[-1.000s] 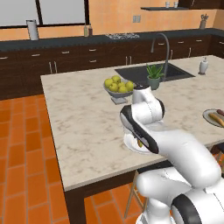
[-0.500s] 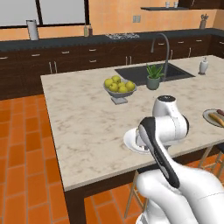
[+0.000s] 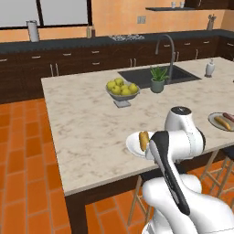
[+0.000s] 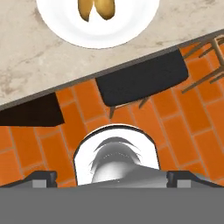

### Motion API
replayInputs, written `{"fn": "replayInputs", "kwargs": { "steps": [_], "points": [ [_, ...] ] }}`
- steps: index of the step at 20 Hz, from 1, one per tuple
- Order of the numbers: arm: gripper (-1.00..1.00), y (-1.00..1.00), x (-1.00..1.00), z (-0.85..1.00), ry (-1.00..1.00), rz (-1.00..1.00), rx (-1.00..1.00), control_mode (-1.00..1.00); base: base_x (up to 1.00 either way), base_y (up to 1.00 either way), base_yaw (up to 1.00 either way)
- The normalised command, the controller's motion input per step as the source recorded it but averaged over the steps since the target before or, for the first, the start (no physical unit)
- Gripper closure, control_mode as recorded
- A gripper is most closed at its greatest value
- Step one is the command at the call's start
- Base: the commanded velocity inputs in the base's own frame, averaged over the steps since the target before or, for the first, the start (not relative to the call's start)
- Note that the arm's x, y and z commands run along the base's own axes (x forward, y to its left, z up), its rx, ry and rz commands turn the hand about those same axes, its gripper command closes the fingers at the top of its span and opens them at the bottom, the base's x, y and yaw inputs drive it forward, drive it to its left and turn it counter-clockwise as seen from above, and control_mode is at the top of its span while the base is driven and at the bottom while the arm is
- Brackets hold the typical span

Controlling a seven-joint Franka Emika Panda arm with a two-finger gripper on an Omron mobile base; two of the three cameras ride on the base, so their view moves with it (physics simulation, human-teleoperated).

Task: Place one bun and one sausage from the bowl on each plate.

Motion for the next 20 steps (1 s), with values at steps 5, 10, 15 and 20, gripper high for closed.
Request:
{"fn": "replayInputs", "kwargs": {
  "steps": [5, 10, 15, 20],
  "points": [
    [-1.0, 0.0, 0.0, 0.0, 0.0, 0.0, 0.0, 1.0, -0.14, -0.99, 0.0],
    [-1.0, 0.0, 0.0, 0.0, 0.0, 0.0, 0.0, 1.0, -0.49, -1.0, 0.03],
    [-1.0, 0.0, 0.0, 0.0, 0.0, 0.0, 0.0, 1.0, -0.11, -1.0, 0.07],
    [-1.0, 0.0, 0.0, 0.0, 0.0, 0.0, 0.0, 1.0, 0.01, -1.0, 0.11]
  ]
}}
